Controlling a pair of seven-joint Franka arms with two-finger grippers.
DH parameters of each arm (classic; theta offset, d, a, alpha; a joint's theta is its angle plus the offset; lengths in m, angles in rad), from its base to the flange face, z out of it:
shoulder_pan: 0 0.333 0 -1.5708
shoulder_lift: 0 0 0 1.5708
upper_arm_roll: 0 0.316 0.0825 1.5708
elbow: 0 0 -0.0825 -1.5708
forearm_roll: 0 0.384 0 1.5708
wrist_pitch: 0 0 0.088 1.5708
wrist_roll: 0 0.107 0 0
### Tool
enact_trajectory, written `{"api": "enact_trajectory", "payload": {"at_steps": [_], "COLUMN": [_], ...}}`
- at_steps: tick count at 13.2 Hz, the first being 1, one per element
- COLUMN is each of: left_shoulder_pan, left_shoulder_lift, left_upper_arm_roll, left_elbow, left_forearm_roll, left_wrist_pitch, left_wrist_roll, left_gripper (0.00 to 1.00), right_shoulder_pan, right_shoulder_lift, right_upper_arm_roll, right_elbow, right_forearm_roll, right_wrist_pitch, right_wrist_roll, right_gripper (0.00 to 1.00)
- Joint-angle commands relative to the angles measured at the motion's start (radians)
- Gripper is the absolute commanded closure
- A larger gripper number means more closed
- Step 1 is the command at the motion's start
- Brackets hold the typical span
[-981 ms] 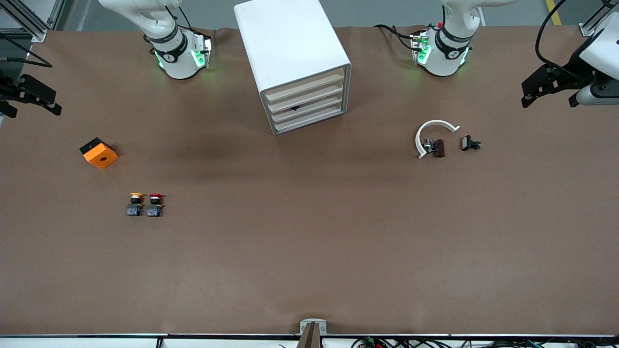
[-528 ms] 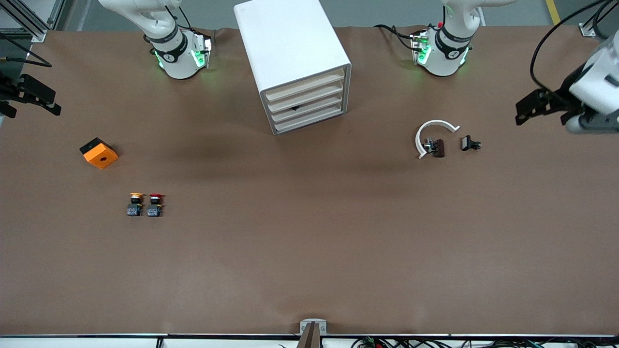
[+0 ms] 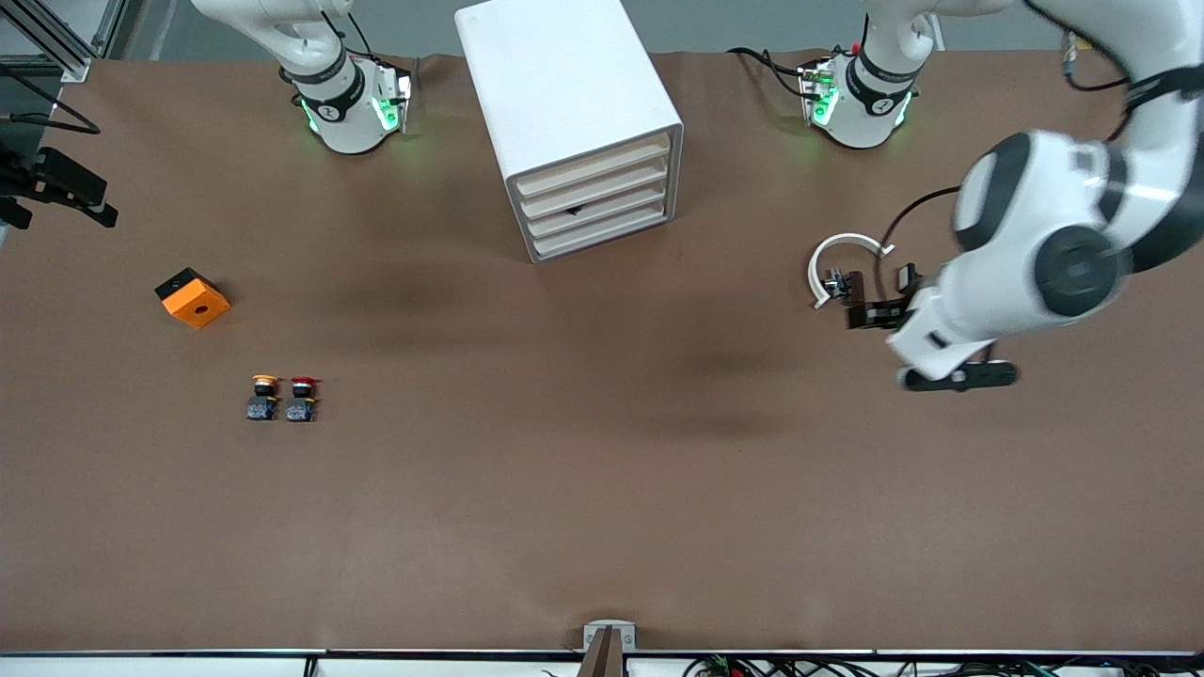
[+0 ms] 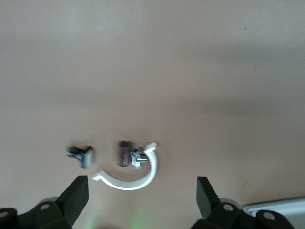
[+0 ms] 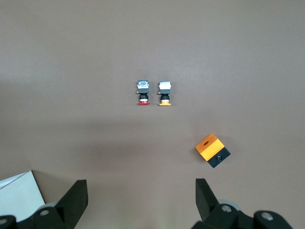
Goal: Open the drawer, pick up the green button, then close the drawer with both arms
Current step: 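Move the left gripper toward the white cabinet's drawer front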
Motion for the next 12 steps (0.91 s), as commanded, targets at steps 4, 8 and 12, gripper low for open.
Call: {"api": "enact_trajectory", "payload": {"at_steps": [4, 8, 12], "left_shoulder_pan": [-0.155, -0.166, -0.235], "left_shoulder_lift": [0.188, 0.271, 0.337], "left_upper_arm_roll": [-0.002, 0.000, 0.000], "left_elbow": [0.005, 0.018, 0.022], "left_forearm_roll": [-0.036, -0.287, -0.418], "left_wrist_pitch": [0.054, 0.054, 0.054], "left_wrist_roll": [-0.350, -0.822, -1.220], "left_gripper": [0.00, 0.00, 0.00], "right_shoulder_pan": [-0.002, -0.004, -0.005], "right_shoulder_lift": [-0.031, -0.031, -0.031], "right_upper_arm_roll": [0.002, 0.001, -0.001], "right_elbow": [-0.031, -0.031, -0.034], "right_forearm_roll": [0.019, 0.022, 0.025], "right_wrist_pitch": [0.015, 0.016, 0.012], "right_wrist_roll": [0.035, 0.035, 0.037], "right_gripper": [0.00, 0.00, 0.00]}}
